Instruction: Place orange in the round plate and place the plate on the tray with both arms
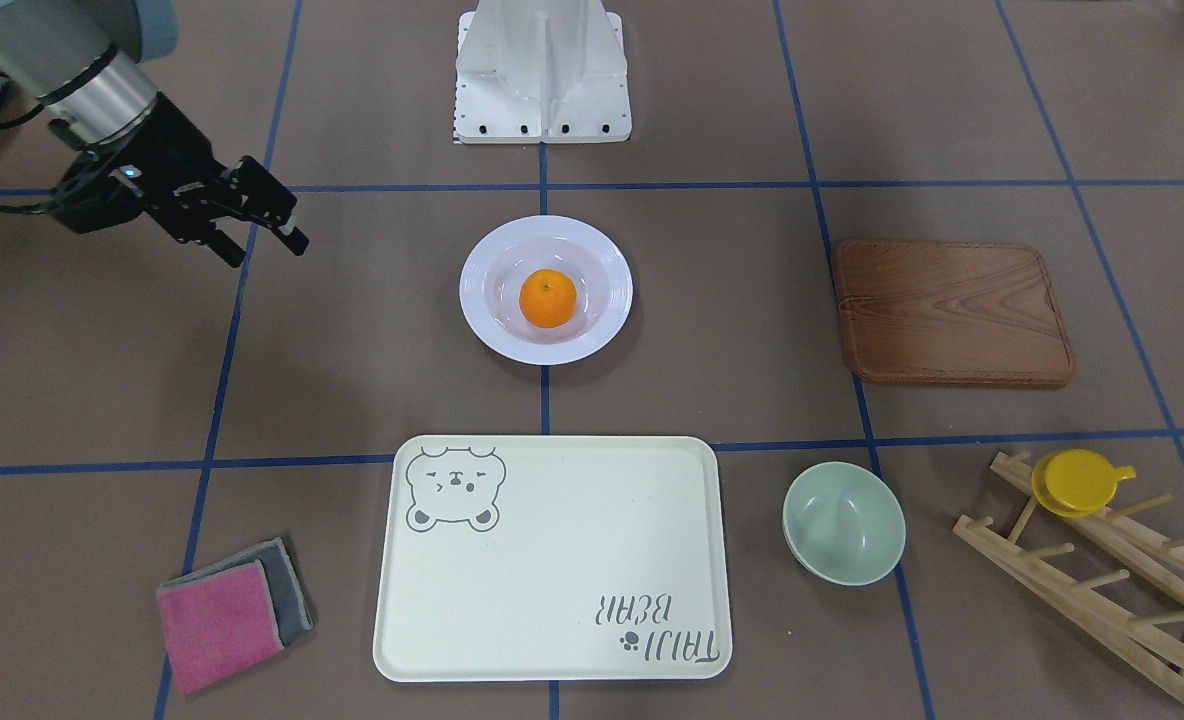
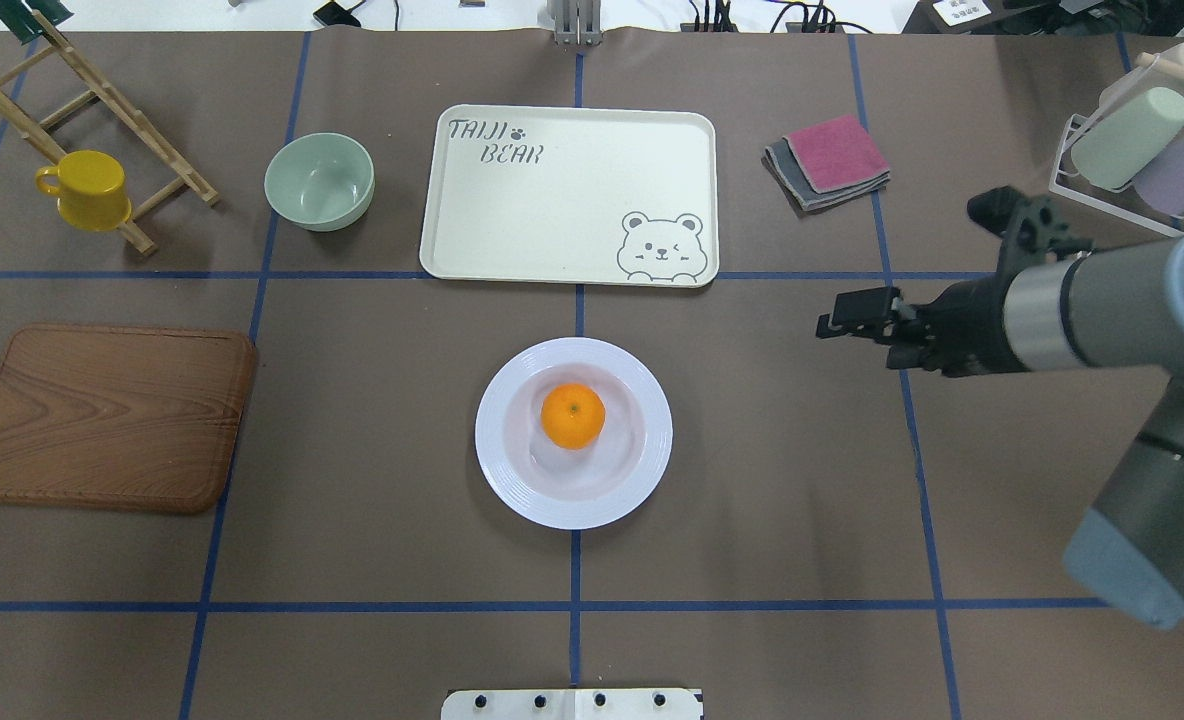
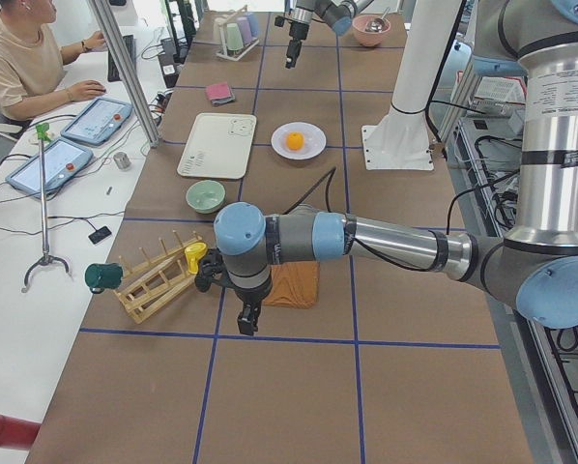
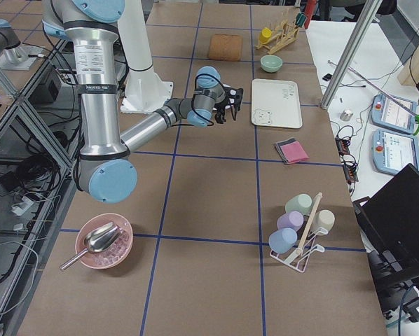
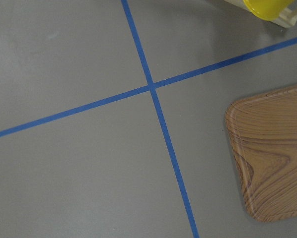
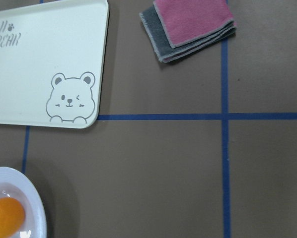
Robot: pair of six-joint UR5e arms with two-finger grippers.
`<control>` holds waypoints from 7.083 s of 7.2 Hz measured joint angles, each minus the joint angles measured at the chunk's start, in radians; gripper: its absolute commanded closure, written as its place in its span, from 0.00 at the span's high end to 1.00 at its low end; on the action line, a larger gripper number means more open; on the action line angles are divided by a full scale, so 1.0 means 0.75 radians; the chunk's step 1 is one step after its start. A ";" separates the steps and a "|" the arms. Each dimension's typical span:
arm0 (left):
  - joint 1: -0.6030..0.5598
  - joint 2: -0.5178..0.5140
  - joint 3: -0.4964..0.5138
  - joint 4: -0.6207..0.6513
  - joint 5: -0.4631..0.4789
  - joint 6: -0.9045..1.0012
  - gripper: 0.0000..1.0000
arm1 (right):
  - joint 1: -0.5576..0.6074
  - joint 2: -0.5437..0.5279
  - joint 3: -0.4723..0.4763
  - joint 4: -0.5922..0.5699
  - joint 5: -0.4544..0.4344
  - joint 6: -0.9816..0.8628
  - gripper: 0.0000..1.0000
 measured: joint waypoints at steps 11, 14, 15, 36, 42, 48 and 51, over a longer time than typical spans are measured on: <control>-0.003 0.039 0.009 -0.024 -0.019 -0.040 1.00 | -0.593 0.372 -0.351 -0.003 -0.782 0.591 0.72; -0.003 0.040 0.010 -0.024 -0.019 -0.039 1.00 | -0.592 0.408 -0.407 -0.003 -0.783 0.589 0.01; -0.003 0.040 0.011 -0.024 -0.019 -0.039 1.00 | -0.589 0.417 -0.415 -0.003 -0.784 0.591 0.00; 0.001 0.037 -0.006 -0.024 -0.057 -0.043 1.00 | -0.208 0.964 -1.230 0.381 -1.173 1.048 1.00; 0.002 0.038 -0.004 -0.028 -0.069 -0.152 1.00 | -0.106 0.638 -0.620 0.052 -0.585 0.126 1.00; 0.003 0.038 -0.042 -0.150 0.033 -0.291 1.00 | 0.589 0.282 -0.305 -0.531 0.347 -1.195 1.00; 0.005 0.039 -0.039 -0.172 0.045 -0.293 1.00 | 0.862 -0.038 -0.313 -0.533 0.475 -1.837 1.00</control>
